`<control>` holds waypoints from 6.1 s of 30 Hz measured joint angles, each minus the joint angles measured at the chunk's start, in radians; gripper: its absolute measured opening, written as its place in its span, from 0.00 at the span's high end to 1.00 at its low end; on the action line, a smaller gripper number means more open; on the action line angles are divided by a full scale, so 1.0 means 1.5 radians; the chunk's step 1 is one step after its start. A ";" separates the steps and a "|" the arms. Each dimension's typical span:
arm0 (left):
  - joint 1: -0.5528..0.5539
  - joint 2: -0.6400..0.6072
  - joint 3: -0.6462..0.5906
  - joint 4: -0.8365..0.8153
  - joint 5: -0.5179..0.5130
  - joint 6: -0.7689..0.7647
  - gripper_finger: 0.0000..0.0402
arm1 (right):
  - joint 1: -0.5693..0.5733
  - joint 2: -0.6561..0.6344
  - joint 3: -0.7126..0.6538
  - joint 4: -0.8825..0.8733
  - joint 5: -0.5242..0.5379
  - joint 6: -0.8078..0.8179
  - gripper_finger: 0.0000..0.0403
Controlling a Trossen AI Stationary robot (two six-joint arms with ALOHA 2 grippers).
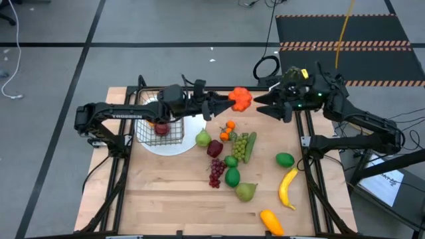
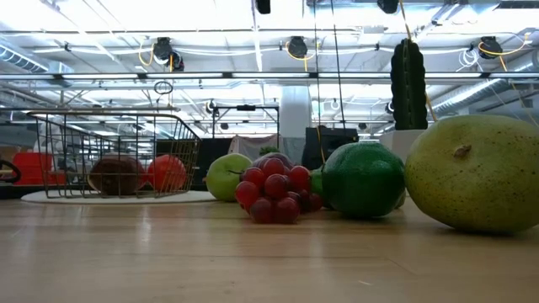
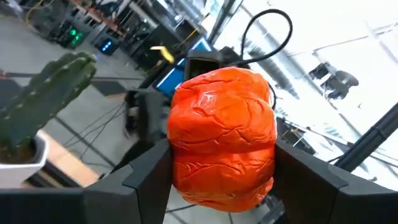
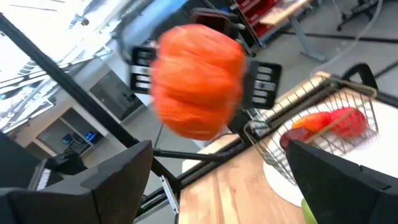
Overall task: Build produce basket
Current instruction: Put the orange pumpkin into the wire basket, then put the yellow mango into the wire basket
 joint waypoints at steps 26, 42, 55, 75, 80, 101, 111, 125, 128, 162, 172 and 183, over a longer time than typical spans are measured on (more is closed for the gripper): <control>0.048 -0.182 -0.001 -0.243 -0.013 0.391 0.37 | 0.000 -0.042 0.000 -0.033 -0.017 -0.025 0.09; 0.069 -0.234 -0.002 -0.363 -0.031 0.068 0.37 | 0.000 0.008 0.000 -0.030 -0.014 -0.002 0.12; 0.068 -0.252 -0.001 -0.604 -0.025 0.057 0.37 | 0.000 0.025 0.000 -0.028 -0.014 -0.001 0.12; 0.158 -0.252 -0.055 -1.040 -0.205 0.010 0.37 | 0.000 0.047 0.000 -0.022 0.110 0.139 0.13; 0.195 -0.252 -0.119 -1.024 -0.181 0.008 0.37 | 0.000 0.056 0.001 -0.017 0.137 0.152 0.13; 0.238 -0.243 -0.302 -0.833 -0.089 0.044 0.32 | 0.039 0.120 0.001 0.146 0.181 0.155 0.13; 0.236 -0.244 -0.303 -0.821 -0.046 0.032 0.15 | 0.090 0.122 0.001 0.142 0.232 0.137 0.13; 0.208 -0.244 -0.134 -0.817 -0.068 0.038 0.32 | 0.118 0.122 0.001 0.096 0.219 0.080 0.13; 0.199 -0.244 -0.102 -0.803 -0.079 0.038 0.37 | 0.112 0.119 0.001 0.075 0.173 0.063 0.13; -0.299 -0.056 -0.025 -0.512 -0.282 -0.289 0.66 | 0.195 0.057 0.000 -0.497 0.075 0.030 0.13; -0.319 -0.007 -0.025 -0.501 -0.249 -0.267 0.66 | 0.296 0.057 0.000 -0.476 0.088 0.233 0.13; -0.315 -0.008 -0.028 -0.505 -0.171 -0.137 0.66 | 0.518 0.084 0.000 -0.282 0.298 0.575 0.13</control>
